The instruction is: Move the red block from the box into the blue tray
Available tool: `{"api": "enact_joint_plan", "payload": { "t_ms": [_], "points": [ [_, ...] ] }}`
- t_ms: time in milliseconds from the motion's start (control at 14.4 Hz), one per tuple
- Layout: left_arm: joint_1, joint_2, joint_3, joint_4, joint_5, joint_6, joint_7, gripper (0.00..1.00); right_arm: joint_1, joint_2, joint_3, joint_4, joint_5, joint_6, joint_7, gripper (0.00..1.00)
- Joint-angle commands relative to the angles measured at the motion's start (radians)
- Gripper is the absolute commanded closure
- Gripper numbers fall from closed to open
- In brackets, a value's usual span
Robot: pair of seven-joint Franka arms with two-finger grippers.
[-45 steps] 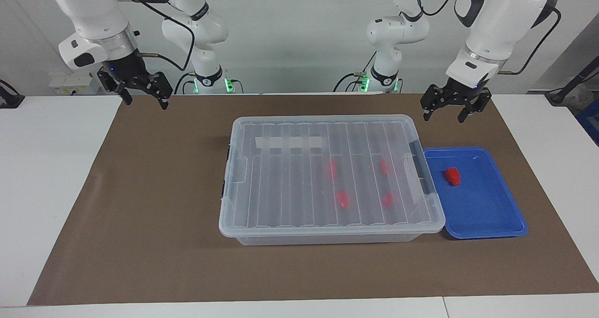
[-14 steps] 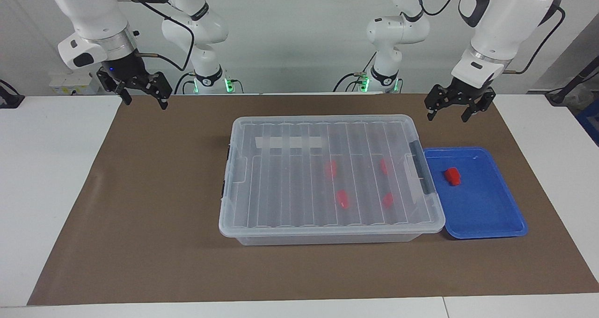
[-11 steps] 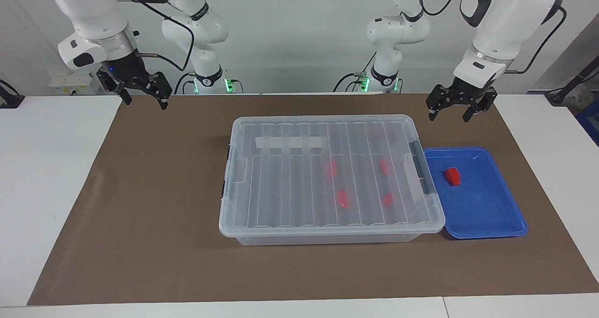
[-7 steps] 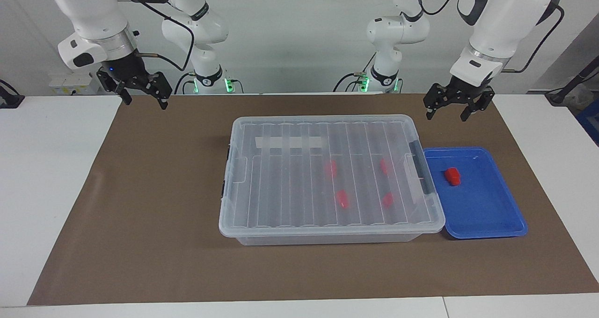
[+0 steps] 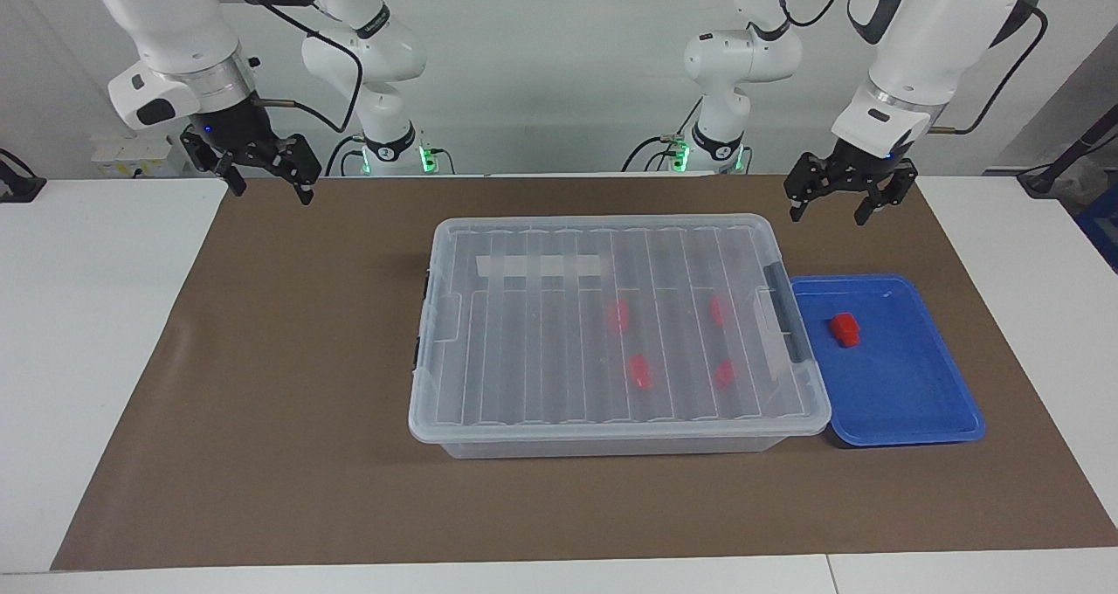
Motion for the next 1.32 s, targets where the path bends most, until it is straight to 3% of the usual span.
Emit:
{"api": "enact_joint_plan", "payload": {
  "t_ms": [0,1250],
  "points": [
    [-0.019,-0.029,0.017,-0.024,0.014,0.002,0.001,0.0,-0.014,0.0,0.01,0.003,0.004,-0.002,0.012,0.0],
    [-0.066,-0.028,0.084,-0.023,0.014,0.004,-0.002,0.0,-0.008,0.0,0.01,0.0,0.001,0.0,0.014,0.0]
  ]
}}
